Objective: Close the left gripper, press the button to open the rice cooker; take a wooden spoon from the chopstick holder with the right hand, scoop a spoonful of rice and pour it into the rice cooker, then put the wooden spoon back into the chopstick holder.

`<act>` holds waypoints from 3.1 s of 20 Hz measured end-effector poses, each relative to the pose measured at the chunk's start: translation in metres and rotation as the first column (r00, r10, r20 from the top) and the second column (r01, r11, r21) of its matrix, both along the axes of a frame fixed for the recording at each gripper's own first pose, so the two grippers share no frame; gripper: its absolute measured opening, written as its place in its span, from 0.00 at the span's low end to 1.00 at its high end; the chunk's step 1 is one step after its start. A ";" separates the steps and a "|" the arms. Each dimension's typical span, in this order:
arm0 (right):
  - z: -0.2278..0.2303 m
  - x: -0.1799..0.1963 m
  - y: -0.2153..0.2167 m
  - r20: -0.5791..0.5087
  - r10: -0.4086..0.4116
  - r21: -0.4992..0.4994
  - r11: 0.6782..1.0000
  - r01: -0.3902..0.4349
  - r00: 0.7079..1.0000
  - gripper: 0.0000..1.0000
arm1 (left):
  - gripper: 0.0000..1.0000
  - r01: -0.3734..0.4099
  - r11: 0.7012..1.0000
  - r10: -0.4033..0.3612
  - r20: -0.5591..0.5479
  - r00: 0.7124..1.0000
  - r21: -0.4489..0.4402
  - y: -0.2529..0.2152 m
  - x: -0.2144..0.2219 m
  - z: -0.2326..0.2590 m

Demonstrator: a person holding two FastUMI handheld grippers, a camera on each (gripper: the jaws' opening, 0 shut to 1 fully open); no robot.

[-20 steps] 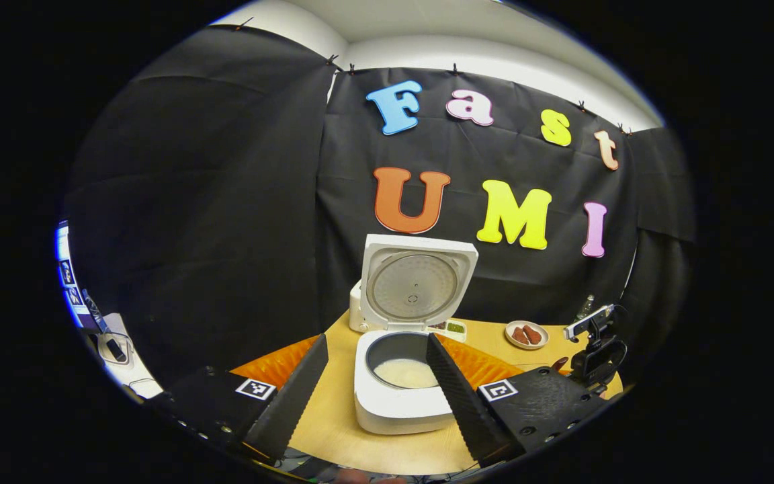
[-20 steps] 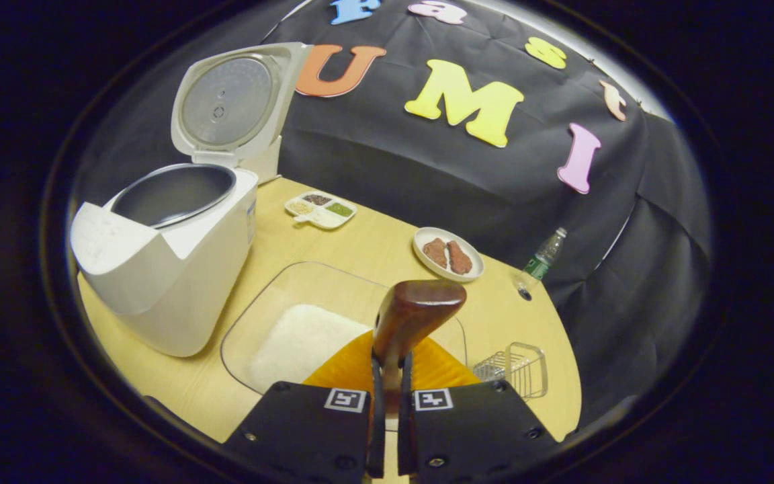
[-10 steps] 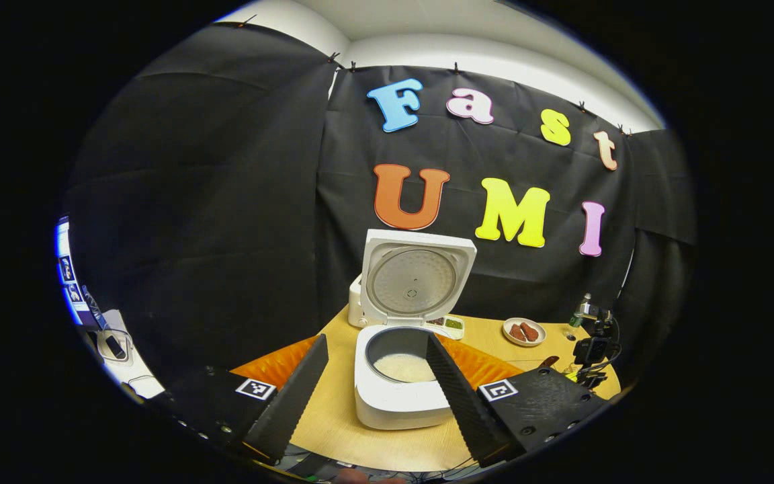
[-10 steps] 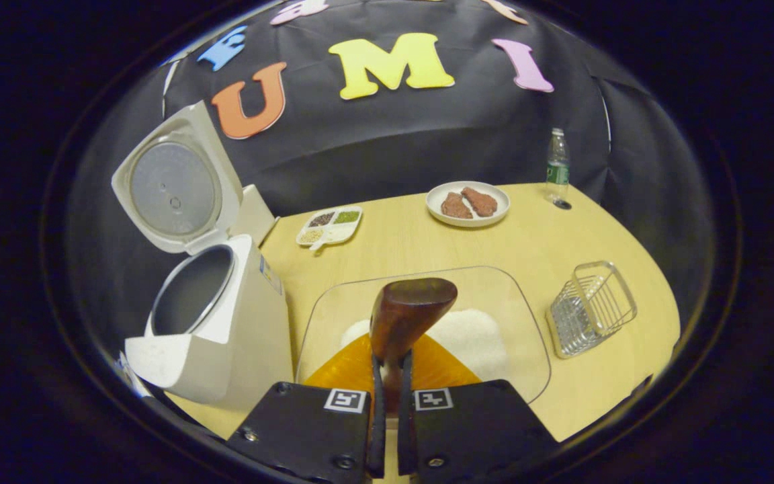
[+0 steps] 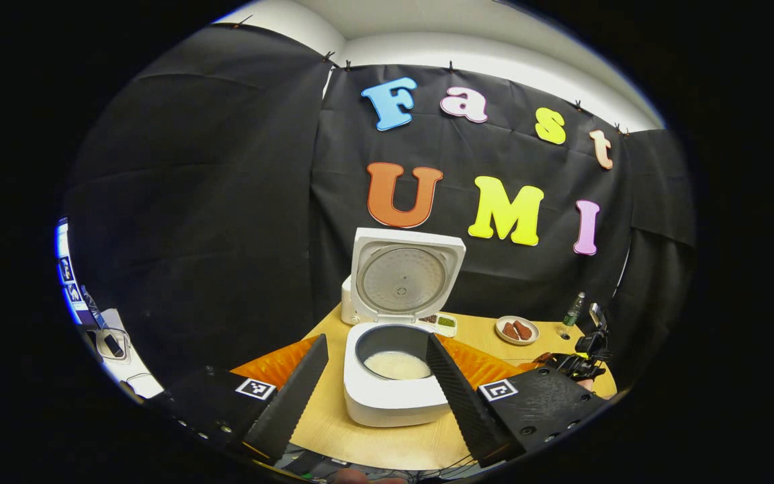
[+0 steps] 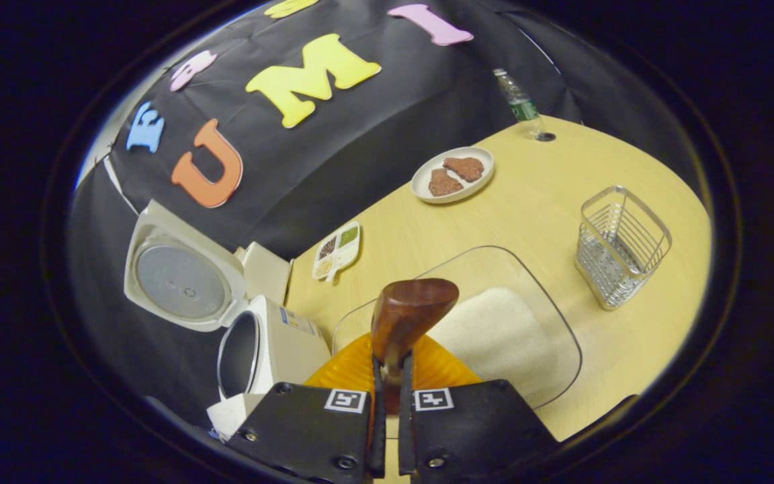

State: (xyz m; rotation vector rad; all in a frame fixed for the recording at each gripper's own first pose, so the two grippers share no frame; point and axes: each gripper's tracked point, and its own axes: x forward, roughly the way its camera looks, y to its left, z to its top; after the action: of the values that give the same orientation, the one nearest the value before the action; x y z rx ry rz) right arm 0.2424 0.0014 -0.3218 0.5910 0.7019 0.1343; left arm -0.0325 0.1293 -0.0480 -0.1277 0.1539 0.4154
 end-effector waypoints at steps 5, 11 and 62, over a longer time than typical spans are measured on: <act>0.019 0.003 -0.049 -0.029 -0.096 0.152 0.983 0.100 0.995 0.12 | 0.94 0.030 0.999 -0.031 0.006 1.000 0.030 -0.020 0.016 0.008; 0.067 0.007 -0.098 0.020 -0.149 0.261 0.955 0.138 0.989 0.12 | 0.94 0.060 0.998 -0.060 0.032 0.998 0.020 -0.044 0.035 0.015; 0.191 0.001 0.304 0.427 0.778 -0.749 0.590 -0.302 0.460 0.13 | 0.95 -0.158 0.987 0.158 0.025 0.987 0.009 0.054 -0.037 0.006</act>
State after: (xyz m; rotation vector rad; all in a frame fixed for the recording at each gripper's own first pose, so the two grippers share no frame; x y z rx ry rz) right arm 0.2435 0.3056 -0.1311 -0.3748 0.0688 0.7504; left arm -0.0694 0.1833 -0.0422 -0.1345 0.1175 0.5728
